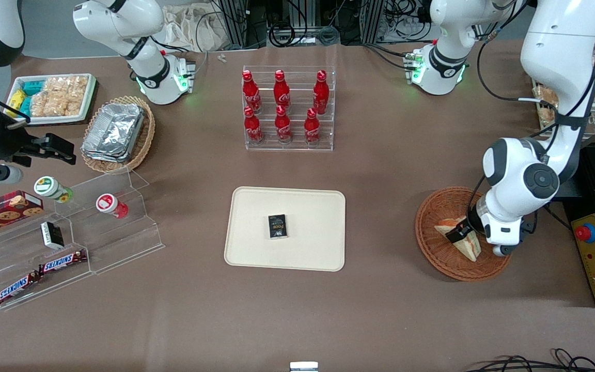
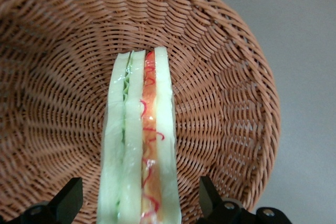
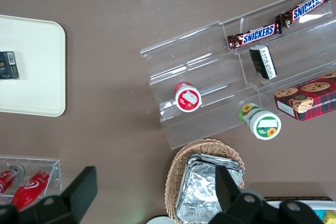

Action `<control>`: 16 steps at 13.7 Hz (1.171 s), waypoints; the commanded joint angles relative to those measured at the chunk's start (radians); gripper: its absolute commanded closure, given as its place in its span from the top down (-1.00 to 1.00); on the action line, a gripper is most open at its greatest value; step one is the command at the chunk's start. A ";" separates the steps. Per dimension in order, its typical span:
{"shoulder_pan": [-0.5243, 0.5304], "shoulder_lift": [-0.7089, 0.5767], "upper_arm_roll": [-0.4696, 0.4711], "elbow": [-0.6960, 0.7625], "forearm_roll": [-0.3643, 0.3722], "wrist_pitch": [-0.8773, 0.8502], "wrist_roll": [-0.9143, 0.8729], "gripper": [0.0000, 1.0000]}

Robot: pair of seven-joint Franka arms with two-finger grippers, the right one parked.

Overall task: Place sandwich from basket to tray
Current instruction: 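Lower the left gripper and close it on the triangular sandwich, then lift the sandwich out of the basket toward the cream tray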

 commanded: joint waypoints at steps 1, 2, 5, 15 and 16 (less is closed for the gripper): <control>-0.003 -0.001 0.002 -0.005 0.011 0.030 -0.048 0.01; -0.003 -0.003 0.002 -0.011 0.012 0.028 -0.050 -0.65; -0.004 -0.026 0.002 -0.008 0.012 0.019 -0.048 -1.00; -0.205 -0.029 -0.013 0.535 0.089 -0.685 -0.015 -1.00; -0.249 -0.023 -0.015 0.565 0.089 -0.688 -0.015 -1.00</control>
